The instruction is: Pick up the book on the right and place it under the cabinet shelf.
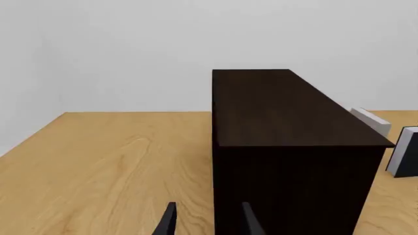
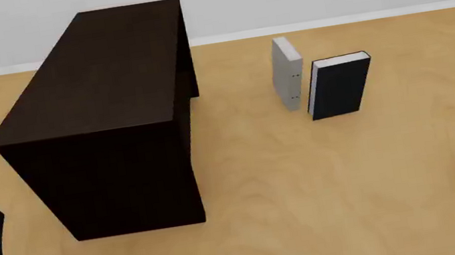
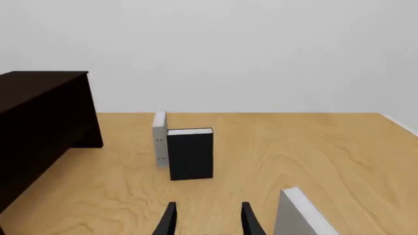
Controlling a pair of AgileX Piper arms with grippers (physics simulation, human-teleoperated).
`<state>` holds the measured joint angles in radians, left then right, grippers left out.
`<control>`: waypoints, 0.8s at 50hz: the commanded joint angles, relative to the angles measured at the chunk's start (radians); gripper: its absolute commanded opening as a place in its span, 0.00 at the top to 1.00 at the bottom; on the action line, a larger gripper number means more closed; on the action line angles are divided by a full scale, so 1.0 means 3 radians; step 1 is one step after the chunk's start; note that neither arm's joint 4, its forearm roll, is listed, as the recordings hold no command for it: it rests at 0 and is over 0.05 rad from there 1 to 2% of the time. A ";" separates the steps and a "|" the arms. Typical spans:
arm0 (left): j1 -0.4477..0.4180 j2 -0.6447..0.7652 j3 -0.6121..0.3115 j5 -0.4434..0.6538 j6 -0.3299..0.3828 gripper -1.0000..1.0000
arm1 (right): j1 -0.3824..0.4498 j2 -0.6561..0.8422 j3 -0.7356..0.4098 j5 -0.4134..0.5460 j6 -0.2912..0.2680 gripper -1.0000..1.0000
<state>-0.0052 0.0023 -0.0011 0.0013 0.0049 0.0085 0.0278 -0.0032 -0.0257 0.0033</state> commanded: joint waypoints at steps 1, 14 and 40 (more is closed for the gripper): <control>-0.0015 0.0005 -0.0009 0.0009 -0.0019 0.00 | -0.0042 -0.0078 0.0005 0.0096 -0.0011 0.00; -0.0008 0.0003 -0.0020 0.0027 -0.0029 0.00 | -0.0001 0.0027 -0.0114 0.0212 -0.0219 0.00; 0.0015 0.0045 -0.0039 0.0053 -0.0087 0.00 | -0.0249 0.1062 -0.1234 0.1038 -0.0567 0.00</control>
<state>-0.0044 0.0116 -0.0136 0.0150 -0.0139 -0.0655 0.2451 -0.2287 0.1485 -0.1257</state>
